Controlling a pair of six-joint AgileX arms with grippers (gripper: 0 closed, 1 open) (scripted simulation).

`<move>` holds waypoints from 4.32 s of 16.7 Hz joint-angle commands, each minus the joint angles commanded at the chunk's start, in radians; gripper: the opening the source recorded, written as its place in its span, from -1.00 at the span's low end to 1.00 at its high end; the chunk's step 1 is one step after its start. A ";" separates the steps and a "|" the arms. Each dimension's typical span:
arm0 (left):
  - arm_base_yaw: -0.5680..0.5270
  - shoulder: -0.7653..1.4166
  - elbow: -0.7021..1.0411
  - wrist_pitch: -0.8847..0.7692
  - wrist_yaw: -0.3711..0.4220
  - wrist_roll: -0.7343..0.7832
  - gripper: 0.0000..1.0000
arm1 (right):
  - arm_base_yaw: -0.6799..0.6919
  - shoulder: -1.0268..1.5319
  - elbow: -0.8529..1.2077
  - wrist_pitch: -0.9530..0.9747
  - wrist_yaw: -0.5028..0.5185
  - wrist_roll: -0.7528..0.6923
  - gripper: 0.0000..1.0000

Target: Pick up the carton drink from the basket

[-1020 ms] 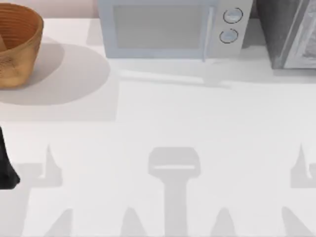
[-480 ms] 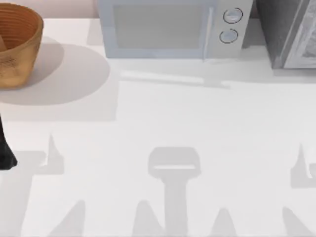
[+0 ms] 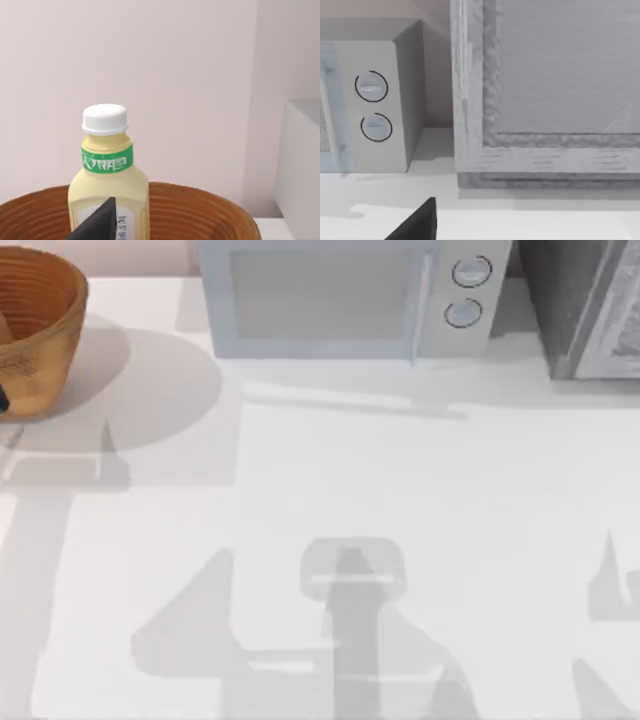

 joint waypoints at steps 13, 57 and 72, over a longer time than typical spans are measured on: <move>0.146 1.024 0.418 0.546 0.169 0.000 1.00 | 0.000 0.000 0.000 0.000 0.000 0.000 1.00; 0.122 1.215 0.671 0.480 0.148 -0.002 -1.00 | 0.000 0.000 0.000 0.000 0.000 0.000 1.00; 0.127 0.936 0.879 0.011 0.144 0.004 -1.00 | 0.000 0.000 0.000 0.000 0.000 0.000 1.00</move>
